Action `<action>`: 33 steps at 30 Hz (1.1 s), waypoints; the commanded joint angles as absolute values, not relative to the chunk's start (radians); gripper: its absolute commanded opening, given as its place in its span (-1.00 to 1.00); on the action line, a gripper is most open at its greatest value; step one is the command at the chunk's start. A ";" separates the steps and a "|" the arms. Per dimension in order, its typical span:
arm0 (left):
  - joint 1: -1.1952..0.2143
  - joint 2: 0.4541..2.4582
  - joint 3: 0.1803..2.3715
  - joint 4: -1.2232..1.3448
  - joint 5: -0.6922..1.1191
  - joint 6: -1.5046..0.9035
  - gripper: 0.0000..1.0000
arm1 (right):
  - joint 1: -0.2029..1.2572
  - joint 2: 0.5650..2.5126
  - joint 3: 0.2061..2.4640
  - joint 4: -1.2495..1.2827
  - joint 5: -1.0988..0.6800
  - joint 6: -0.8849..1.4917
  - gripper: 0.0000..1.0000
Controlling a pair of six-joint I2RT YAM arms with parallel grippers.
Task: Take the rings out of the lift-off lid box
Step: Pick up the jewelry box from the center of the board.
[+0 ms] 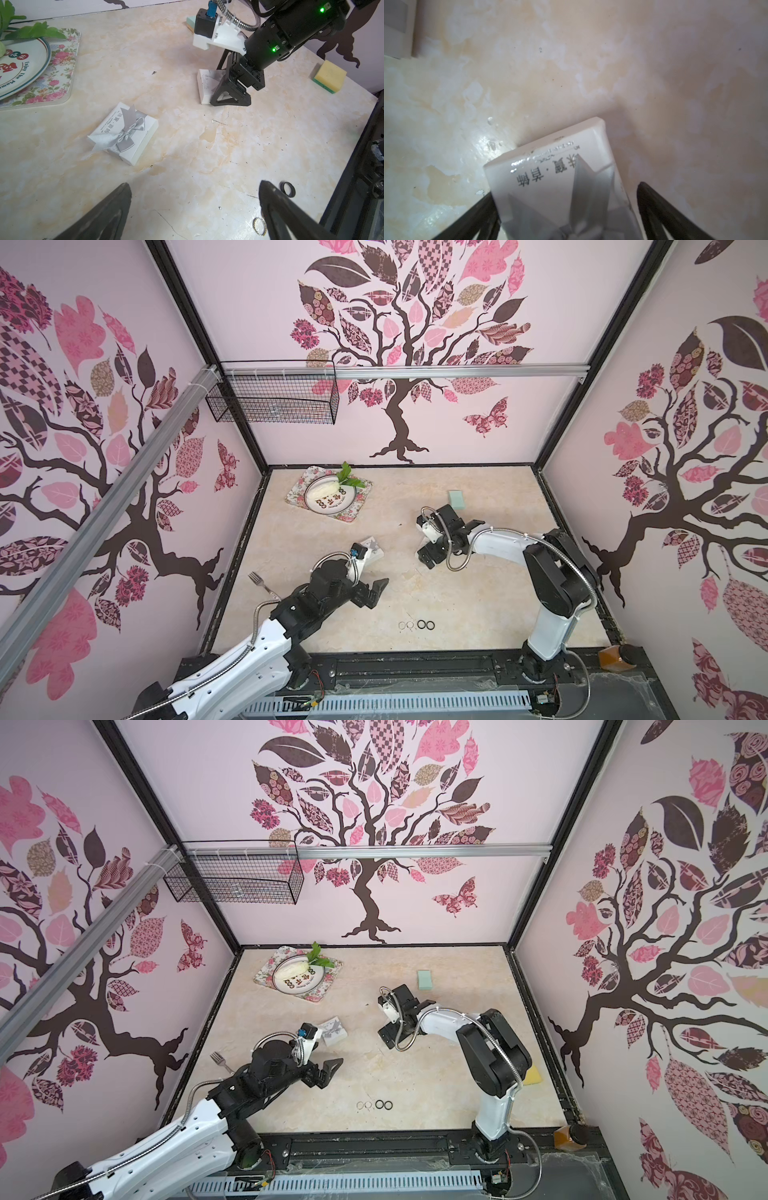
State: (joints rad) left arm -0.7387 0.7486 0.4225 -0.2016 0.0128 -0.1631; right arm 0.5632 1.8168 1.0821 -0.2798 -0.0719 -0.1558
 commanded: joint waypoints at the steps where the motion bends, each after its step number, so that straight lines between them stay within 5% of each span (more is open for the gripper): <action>1: -0.741 0.741 0.391 -0.159 0.026 -0.152 0.96 | 0.571 1.842 1.113 -0.284 -0.042 -0.112 0.92; 10: -0.739 0.733 0.385 -0.154 0.027 -0.147 0.96 | 0.572 1.811 1.106 -0.271 -0.001 -0.032 0.53; 23: -0.738 0.724 0.385 -0.151 0.030 -0.144 0.97 | 0.414 1.761 1.155 -0.319 0.098 0.172 0.58; 33: -0.736 0.720 0.377 -0.140 0.033 -0.140 0.96 | 0.278 1.859 1.290 -0.316 0.115 0.101 0.62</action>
State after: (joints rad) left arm -0.7383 0.7242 0.4072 -0.1658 0.0227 -0.1558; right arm 0.2756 1.8206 1.2186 -0.3130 0.0975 0.1242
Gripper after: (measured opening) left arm 0.983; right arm 0.810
